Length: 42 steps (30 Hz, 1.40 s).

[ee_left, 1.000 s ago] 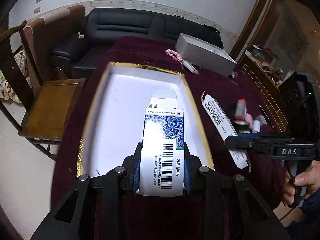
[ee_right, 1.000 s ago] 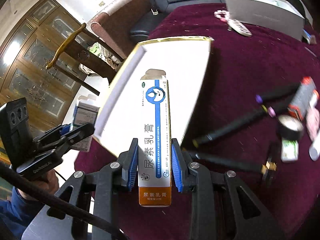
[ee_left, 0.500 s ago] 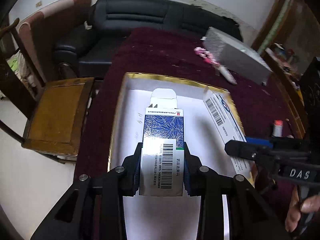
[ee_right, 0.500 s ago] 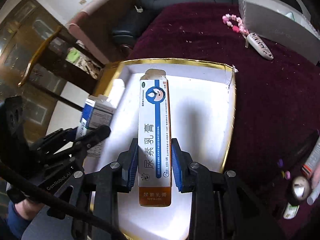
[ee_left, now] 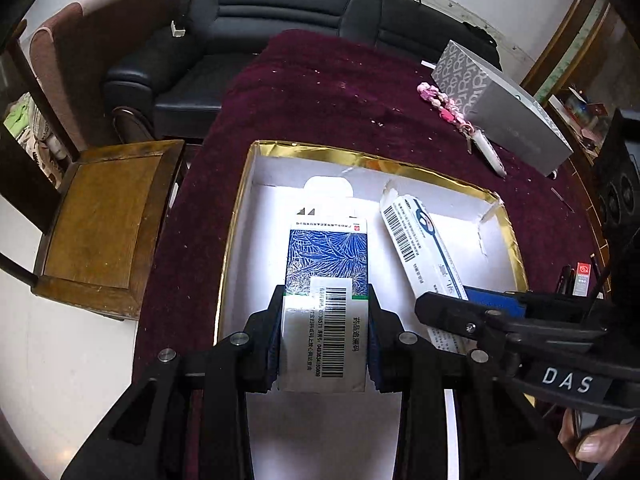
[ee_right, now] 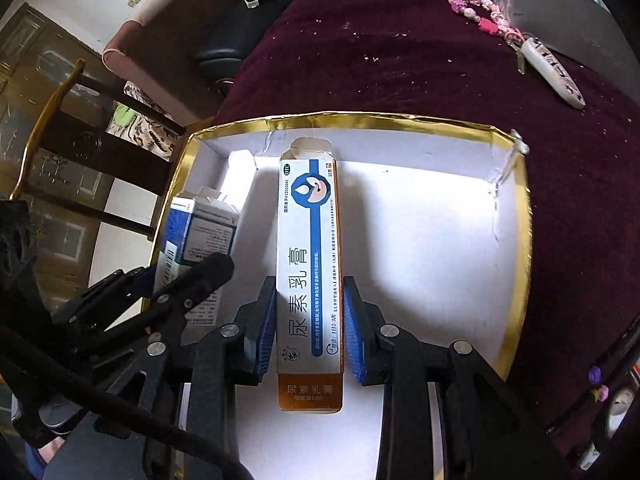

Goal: Organize objects
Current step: 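Lower both boxes into the tray and open both tools, then return to the table and grasp a black marker pen with left tool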

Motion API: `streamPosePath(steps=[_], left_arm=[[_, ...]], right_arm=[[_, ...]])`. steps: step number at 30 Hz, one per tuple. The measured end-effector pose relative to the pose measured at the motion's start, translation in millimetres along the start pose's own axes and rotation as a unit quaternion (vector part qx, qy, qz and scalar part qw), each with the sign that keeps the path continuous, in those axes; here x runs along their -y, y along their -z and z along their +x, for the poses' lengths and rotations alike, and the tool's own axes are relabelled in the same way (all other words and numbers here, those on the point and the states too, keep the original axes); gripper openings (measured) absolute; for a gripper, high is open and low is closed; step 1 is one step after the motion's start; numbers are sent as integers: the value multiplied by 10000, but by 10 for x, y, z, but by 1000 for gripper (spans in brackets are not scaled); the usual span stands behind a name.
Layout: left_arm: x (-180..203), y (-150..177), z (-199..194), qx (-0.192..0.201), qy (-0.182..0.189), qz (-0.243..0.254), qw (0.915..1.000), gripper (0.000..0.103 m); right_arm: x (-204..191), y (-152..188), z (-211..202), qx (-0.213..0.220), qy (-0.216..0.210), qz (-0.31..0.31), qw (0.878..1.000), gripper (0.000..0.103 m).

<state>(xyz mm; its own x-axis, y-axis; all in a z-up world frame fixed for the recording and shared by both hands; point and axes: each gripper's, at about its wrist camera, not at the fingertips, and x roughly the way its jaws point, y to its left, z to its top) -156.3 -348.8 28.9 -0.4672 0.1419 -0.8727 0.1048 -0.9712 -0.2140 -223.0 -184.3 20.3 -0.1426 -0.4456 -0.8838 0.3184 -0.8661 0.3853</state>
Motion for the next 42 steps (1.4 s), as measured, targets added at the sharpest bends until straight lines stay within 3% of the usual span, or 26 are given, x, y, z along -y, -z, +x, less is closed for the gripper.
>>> streamPosePath(steps=[6, 15, 25, 28, 36, 42], left_arm=[[-35, -83, 86, 19, -146, 11, 9999, 30], [-18, -110, 109, 28, -76, 53, 10000, 31], [28, -105, 78, -63, -27, -20, 10000, 50], [61, -20, -40, 18, 59, -73, 10000, 51], [327, 310, -526, 507, 364, 129, 9980, 51], [718, 633, -778, 629, 711, 332, 9949, 51]], right_arm=[[-63, -75, 70, 66, 227, -156, 9996, 28], [-21, -77, 6, 95, 311, -192, 9993, 28], [32, -60, -154, 225, 277, -142, 9993, 29], [50, 7, -240, 269, 199, -66, 9994, 29], [61, 629, -768, 582, -151, -262, 9978, 36], [452, 1147, -1205, 728, -113, -197, 9971, 36]])
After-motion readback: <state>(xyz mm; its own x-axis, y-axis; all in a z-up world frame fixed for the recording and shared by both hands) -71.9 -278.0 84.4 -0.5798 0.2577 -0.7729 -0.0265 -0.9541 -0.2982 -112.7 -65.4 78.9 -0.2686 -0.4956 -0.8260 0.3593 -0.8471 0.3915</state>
